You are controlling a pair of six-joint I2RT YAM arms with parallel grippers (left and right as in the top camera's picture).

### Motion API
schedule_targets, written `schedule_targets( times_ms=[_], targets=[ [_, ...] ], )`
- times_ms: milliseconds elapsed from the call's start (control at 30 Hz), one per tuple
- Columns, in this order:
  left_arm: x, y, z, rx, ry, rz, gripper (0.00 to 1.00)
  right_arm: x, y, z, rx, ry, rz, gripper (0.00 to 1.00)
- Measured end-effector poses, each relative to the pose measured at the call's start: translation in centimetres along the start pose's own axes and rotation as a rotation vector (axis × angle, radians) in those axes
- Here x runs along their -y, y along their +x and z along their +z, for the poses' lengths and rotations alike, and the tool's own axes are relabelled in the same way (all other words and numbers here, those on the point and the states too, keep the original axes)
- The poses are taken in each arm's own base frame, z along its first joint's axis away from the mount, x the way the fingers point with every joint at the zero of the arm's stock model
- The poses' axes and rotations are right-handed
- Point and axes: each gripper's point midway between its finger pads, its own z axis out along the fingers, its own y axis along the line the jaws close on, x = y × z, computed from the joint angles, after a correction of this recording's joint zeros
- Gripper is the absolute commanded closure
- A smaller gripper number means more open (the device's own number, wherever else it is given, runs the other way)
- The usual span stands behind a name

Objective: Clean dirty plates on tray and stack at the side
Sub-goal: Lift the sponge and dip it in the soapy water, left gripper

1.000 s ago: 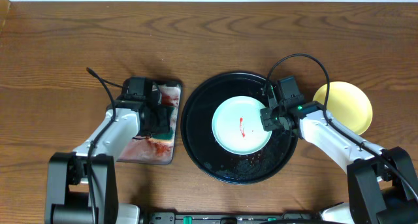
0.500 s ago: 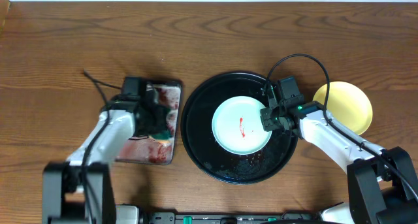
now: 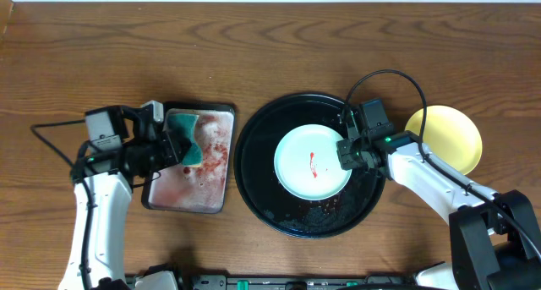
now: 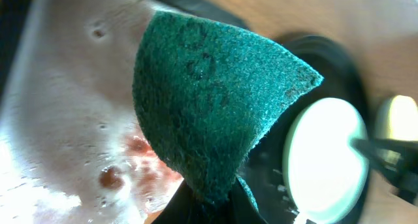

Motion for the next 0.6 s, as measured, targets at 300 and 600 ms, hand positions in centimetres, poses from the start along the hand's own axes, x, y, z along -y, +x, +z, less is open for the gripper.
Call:
schedule_targets(
  times_ms=[300, 600],
  targets=[
    [1.9, -0.7, -1.6, 0.044, 0.206, 0.026, 0.93, 0.0, -0.1, 0.0, 0.004, -0.002, 0.000, 0.99],
    [3.5, -0.9, -2.1, 0.057, 0.309, 0.077, 0.93, 0.0, -0.1, 0.0, 0.004, -0.002, 0.000, 0.99]
  ],
)
